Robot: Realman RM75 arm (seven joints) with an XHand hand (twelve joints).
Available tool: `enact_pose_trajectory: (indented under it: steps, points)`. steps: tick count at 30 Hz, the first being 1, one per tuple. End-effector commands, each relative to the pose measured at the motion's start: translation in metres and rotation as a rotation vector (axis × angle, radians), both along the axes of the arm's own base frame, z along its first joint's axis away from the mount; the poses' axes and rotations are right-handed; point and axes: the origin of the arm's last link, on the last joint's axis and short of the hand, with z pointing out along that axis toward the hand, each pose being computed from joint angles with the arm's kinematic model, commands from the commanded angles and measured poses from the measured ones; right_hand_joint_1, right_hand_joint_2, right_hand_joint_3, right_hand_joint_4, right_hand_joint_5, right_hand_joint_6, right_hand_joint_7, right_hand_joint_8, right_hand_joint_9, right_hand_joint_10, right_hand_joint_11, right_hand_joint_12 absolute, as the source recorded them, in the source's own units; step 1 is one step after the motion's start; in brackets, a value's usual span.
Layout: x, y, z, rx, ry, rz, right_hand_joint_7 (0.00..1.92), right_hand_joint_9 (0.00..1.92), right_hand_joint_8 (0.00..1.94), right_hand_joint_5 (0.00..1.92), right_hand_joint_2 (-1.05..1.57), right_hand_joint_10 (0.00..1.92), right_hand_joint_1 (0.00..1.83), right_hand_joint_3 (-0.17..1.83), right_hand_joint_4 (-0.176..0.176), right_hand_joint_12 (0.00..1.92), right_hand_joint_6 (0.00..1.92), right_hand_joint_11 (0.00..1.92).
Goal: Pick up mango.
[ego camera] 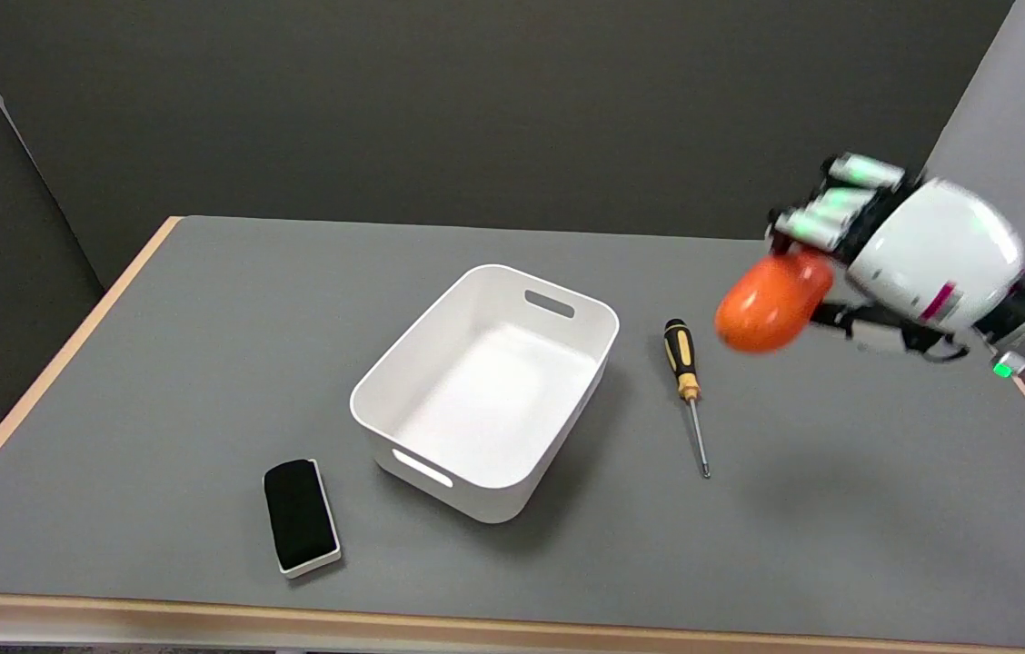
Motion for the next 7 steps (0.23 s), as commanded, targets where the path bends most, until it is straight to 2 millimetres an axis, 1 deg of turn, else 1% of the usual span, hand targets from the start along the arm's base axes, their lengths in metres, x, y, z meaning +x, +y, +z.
enact_pose_trajectory:
  steps: [1,3,4,7]
  points:
    - [0.062,-0.008,-0.044,0.197,-0.071,0.293,0.85,0.75,1.43,0.66,1.03,1.26,1.16,0.46,-0.036,1.75,1.48,0.31]
    - [0.051,-0.015,-0.065,0.276,-0.099,0.299,0.85,0.75,1.43,0.66,1.03,1.27,1.16,0.45,-0.039,1.75,1.48,0.3]
    - [0.042,-0.022,-0.077,0.316,-0.122,0.3,0.85,0.75,1.44,0.66,1.03,1.27,1.16,0.45,-0.041,1.75,1.48,0.29]
    - [0.023,-0.048,-0.103,0.393,-0.208,0.278,0.84,0.75,1.44,0.65,1.04,1.27,1.16,0.44,-0.042,1.75,1.48,0.28]
